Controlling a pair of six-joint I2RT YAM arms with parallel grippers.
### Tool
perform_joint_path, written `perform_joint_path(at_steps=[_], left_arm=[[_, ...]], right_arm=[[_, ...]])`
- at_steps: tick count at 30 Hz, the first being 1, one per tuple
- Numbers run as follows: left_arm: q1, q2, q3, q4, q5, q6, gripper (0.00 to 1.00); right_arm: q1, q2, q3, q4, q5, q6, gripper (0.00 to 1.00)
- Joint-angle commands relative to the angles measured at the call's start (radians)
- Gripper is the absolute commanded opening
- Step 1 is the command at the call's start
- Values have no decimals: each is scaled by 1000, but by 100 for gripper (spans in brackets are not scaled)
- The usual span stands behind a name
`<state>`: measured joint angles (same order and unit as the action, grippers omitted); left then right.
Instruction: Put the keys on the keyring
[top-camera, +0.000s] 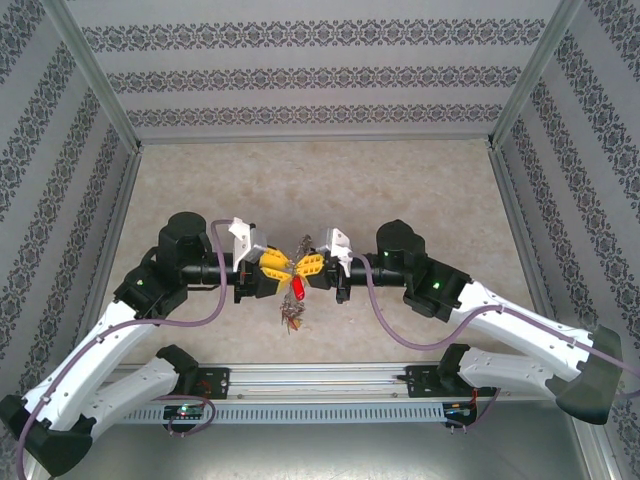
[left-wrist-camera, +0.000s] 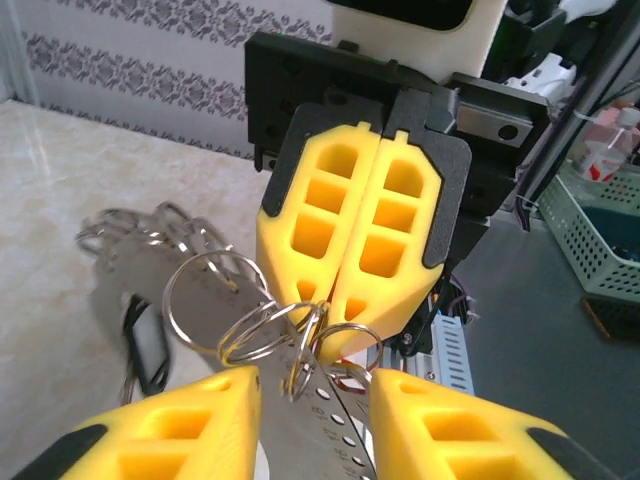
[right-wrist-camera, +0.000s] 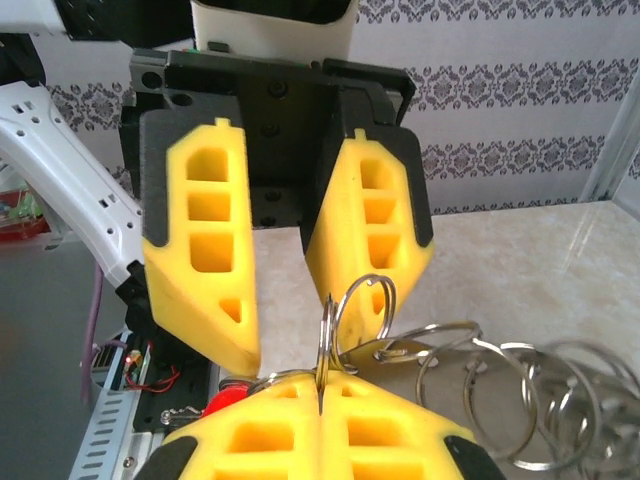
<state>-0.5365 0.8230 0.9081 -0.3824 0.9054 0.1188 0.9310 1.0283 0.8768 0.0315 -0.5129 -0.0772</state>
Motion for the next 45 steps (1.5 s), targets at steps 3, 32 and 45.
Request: perform_joint_path(at_steps=[3,32,45], left_arm=[[-12,-25,108,-203,-177,141,35],[-283,281,456,-547,-489,438,28],[-304,325,449,-537,-470,436,28]], right_arm=[[-16,7,76,-62,43,-20,0],[-11,40,193,-413,74,-176,0],[-11,42,190,-379,47,-179,0]])
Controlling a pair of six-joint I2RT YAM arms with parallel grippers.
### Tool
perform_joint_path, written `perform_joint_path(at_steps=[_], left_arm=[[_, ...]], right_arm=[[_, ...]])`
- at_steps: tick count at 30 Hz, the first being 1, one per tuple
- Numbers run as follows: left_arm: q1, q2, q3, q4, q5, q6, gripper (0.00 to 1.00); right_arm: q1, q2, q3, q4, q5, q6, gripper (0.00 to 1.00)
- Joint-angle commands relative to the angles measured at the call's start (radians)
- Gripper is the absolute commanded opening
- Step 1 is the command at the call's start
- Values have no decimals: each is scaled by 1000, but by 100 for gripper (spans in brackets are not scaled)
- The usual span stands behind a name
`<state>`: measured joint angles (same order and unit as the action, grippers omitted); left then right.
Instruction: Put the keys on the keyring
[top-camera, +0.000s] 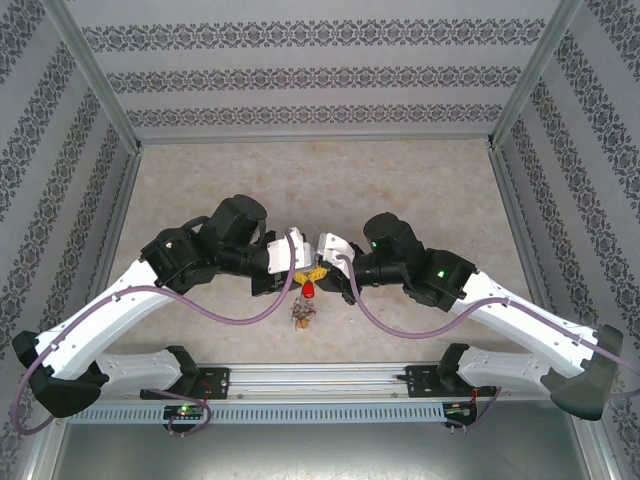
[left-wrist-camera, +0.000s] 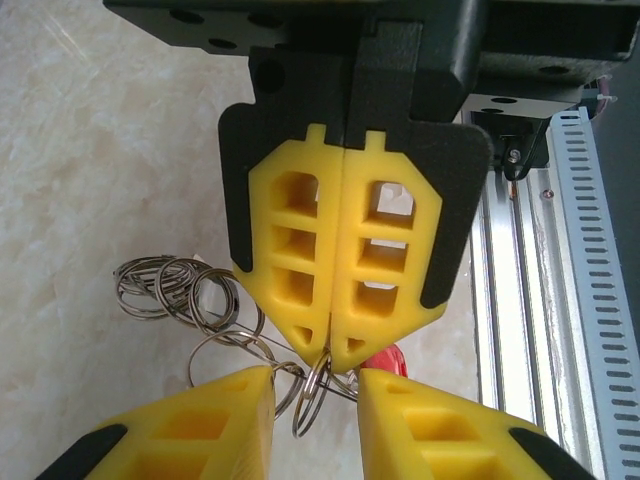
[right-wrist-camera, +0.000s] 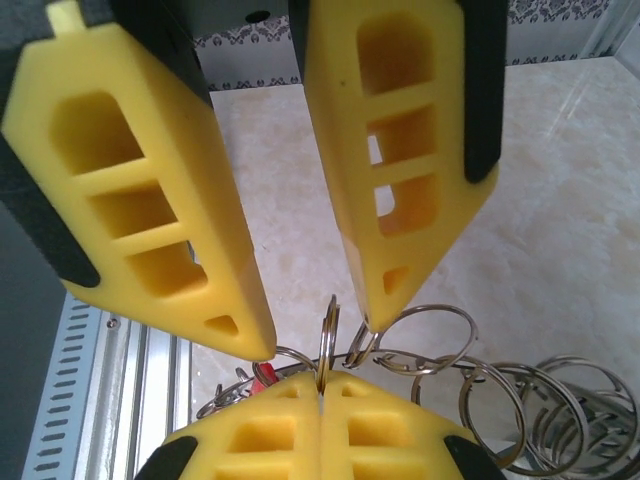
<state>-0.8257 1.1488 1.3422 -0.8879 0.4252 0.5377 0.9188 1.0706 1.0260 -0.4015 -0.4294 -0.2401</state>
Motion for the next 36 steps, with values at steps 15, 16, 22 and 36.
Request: perform_joint_path(at_steps=[15,16,22,36], left_arm=[[-21,13,6,-49,-5,26,10],[-21,14,6,-52,-4,27,10],[-27,31,5,-70,-9,28,12],[-39,41,8,-66,7,27,7]], right_arm=[[1,-17,31,72,-18,-25,0],[1,-16,31,77,-18,-25,0],[-1,-18,31,82,-12,-27,0],[-6,-42,24,85,-6,-27,0]])
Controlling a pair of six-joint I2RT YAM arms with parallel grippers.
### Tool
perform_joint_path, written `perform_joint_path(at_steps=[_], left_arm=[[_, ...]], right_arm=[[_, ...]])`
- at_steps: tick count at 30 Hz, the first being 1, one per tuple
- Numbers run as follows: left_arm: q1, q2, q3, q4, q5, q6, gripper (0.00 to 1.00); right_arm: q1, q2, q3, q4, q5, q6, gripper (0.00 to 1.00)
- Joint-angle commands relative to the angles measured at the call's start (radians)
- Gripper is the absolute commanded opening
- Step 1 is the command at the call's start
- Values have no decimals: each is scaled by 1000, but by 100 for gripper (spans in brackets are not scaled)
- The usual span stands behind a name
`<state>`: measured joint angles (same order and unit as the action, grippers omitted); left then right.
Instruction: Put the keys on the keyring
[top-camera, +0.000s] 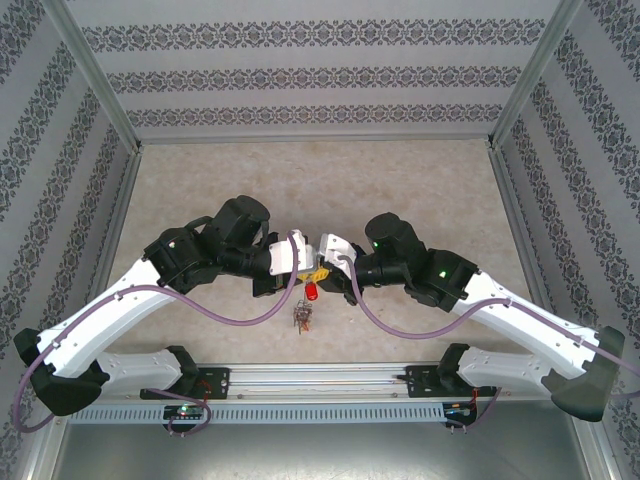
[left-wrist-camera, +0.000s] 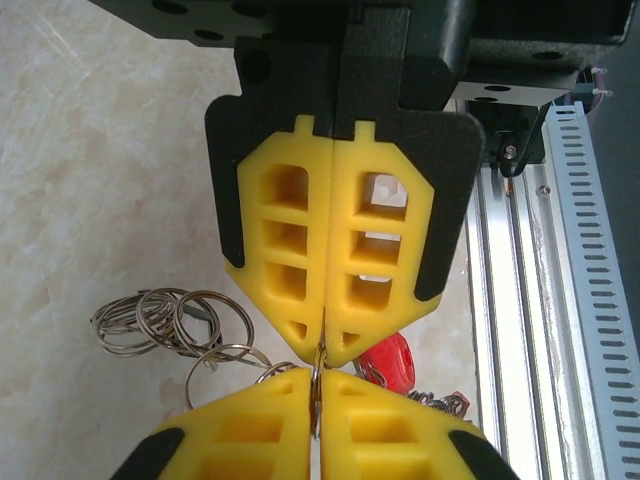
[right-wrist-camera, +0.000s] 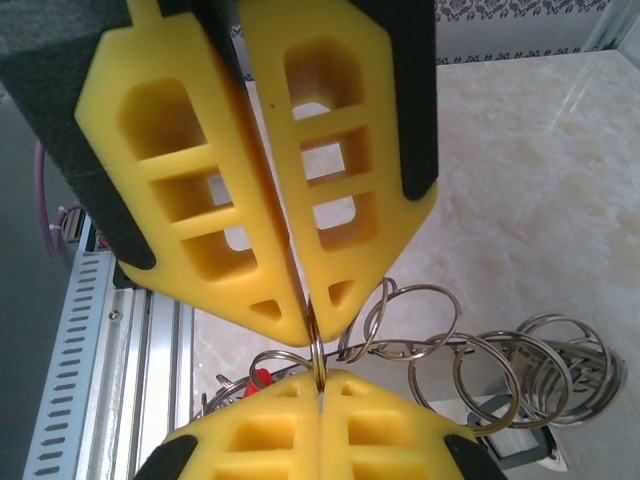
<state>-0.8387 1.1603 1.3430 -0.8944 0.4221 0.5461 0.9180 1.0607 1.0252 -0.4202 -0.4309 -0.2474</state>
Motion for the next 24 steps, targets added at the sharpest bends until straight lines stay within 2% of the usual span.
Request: perform_joint_path(at_steps=[1,24], left_arm=[[-28,31,7,-60,17,19,6],[-45,62,-8,-40,56,0,12]], right_arm=[[-5,-35,25,106,-1,-20,0],[-16,-59,8,165,-11,-18,0]])
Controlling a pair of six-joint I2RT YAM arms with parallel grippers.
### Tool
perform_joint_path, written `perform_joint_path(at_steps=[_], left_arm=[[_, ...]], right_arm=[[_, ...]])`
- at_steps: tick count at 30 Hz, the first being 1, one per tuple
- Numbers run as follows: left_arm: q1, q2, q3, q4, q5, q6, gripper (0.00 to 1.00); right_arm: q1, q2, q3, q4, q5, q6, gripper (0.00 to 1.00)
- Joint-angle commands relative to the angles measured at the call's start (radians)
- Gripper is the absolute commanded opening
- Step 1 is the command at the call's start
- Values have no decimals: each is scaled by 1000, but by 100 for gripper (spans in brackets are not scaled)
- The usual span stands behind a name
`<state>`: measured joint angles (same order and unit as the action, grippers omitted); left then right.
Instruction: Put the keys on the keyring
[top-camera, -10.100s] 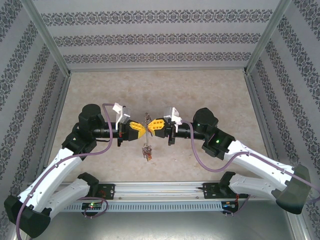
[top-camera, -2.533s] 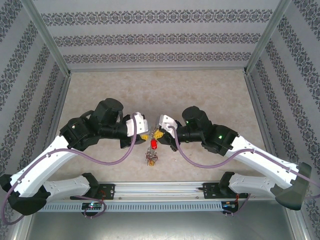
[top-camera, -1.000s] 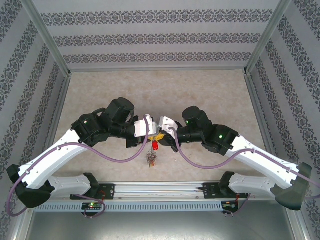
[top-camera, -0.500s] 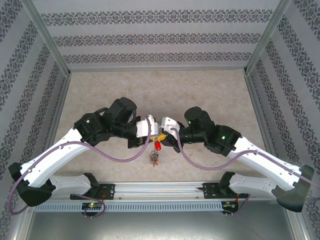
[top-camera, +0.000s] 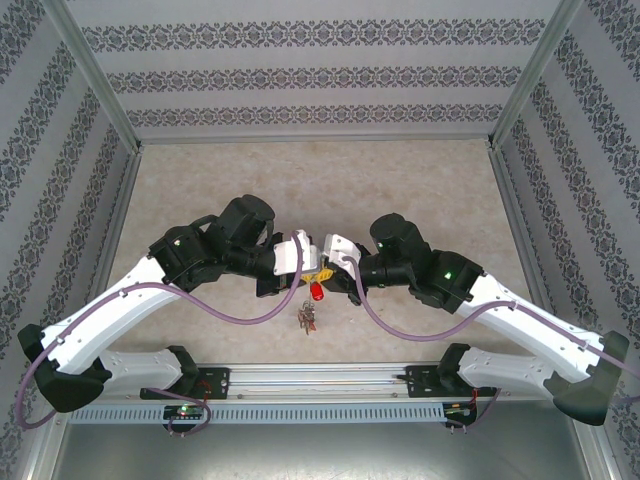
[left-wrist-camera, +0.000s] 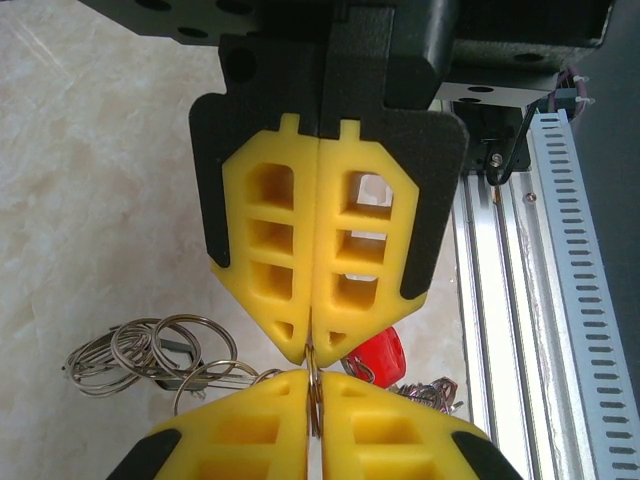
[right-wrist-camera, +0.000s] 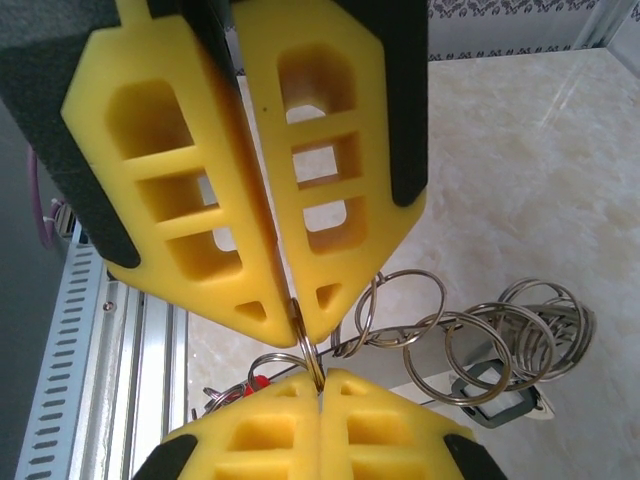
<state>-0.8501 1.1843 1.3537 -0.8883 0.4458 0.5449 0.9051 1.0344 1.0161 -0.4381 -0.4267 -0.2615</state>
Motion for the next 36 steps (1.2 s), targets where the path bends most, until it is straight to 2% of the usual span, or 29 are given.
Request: perform_joint_path(at_steps=[1,17,30,36], left_arm=[[-33,38,-19,-44,32,1,13],[-28,-22,-69,56,70,-46,12],[-27,-30,-71,37,79,-34,6],[-28,-31,-69,22,82,-24,1]], right_arm=[[-3,-36,15,187,-14,-3,0],[-3,-70,-41,262,-74,-25,0],[-3,-111,-80,302,-92,-47,0],[-4,-131,-96,322,-101,-50,0]])
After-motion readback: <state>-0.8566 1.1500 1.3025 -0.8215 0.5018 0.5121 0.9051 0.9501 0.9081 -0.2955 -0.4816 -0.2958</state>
